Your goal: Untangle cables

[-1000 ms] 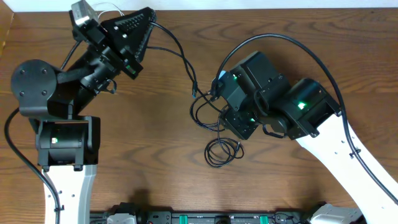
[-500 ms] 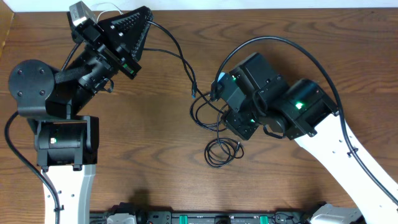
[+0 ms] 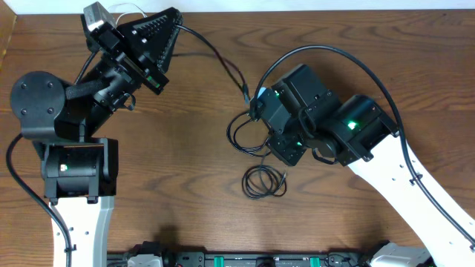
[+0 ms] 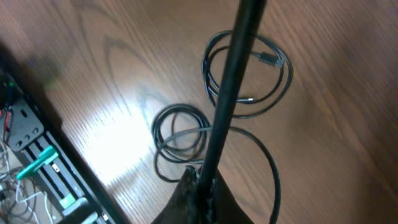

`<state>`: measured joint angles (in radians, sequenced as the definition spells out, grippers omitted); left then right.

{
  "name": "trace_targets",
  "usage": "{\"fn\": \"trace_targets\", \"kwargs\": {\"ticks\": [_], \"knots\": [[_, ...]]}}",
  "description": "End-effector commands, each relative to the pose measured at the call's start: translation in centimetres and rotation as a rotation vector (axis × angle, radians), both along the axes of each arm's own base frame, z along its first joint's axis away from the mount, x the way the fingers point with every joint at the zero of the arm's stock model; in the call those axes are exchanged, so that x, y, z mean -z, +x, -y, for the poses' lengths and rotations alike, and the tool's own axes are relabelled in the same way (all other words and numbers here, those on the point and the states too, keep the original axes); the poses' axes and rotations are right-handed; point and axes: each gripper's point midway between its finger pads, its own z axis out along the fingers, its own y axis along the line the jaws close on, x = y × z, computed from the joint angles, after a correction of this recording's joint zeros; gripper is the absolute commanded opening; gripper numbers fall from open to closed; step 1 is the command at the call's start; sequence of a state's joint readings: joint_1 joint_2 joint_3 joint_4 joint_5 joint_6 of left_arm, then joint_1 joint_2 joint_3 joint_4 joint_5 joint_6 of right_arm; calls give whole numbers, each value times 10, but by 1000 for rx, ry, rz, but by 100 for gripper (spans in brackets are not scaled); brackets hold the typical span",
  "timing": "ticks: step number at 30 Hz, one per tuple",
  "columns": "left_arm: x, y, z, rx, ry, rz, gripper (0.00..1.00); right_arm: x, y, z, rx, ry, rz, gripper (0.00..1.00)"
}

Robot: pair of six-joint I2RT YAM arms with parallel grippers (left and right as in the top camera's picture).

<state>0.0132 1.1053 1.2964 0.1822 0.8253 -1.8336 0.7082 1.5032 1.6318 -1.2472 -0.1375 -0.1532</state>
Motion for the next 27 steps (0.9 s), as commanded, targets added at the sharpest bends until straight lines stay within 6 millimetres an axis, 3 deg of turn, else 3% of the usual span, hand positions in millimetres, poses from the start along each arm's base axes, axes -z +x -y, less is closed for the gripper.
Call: {"fn": "trace_targets", "kwargs": {"ticks": [1, 5, 7, 9, 11, 12, 15, 21, 27], "knots": [[-6, -3, -1, -4, 14, 30, 7, 1, 2, -4, 58, 22, -22, 1], [6, 4, -4, -41, 101, 56, 8, -23, 5, -4, 176, 107, -20, 1], [22, 9, -6, -55, 152, 27, 17, -44, 5, -3, 220, 168, -6, 1], [43, 15, -6, -60, 223, -7, 37, -68, 2, -2, 229, 239, 13, 1], [62, 18, -6, -58, 299, -27, 74, -93, -3, -1, 226, 314, 32, 1], [72, 19, -6, -56, 343, -30, 85, -104, -5, 1, 239, 346, 37, 1], [96, 21, -6, -43, 469, -19, 89, -129, -10, 11, 310, 430, 36, 1], [126, 13, -4, 13, 672, 46, 89, -155, -7, 31, 579, 610, -62, 1], [140, -12, 23, 179, 752, 139, 89, -179, 4, 27, 685, 791, -151, 1]]}}
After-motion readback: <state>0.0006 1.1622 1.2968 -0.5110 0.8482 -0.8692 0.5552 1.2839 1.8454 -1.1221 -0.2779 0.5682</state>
